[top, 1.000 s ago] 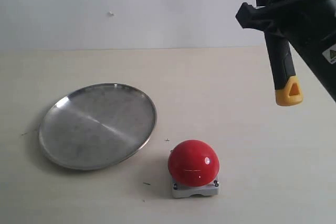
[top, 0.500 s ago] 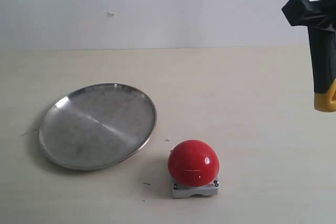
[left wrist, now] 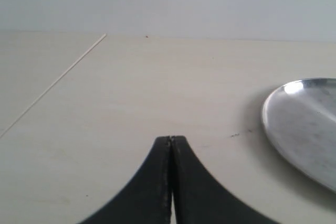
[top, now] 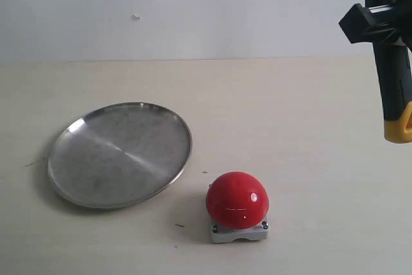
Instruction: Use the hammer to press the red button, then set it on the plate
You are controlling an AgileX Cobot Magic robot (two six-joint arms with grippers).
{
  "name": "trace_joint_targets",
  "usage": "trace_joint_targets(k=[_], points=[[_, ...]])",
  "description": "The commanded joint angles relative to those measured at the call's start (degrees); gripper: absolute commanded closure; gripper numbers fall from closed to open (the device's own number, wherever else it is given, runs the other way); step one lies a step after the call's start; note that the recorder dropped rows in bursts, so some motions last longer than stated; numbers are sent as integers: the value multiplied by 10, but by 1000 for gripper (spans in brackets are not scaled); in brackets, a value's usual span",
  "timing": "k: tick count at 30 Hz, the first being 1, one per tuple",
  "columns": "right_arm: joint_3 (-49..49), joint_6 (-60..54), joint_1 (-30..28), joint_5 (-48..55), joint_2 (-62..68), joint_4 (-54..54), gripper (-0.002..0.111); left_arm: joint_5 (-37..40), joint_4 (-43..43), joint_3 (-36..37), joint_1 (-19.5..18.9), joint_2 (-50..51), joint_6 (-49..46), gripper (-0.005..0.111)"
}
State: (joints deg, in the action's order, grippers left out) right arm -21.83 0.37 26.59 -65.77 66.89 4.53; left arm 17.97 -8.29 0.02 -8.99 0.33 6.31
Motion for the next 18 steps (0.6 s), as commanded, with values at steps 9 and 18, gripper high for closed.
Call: trace_joint_targets(k=[9, 18], points=[[-5, 51, 1, -42, -7, -7, 108, -184, 261, 0, 4, -3, 173, 107], [-16, 100, 1, -42, 4, -62, 108, -240, 150, -27, 17, -3, 359, 107]])
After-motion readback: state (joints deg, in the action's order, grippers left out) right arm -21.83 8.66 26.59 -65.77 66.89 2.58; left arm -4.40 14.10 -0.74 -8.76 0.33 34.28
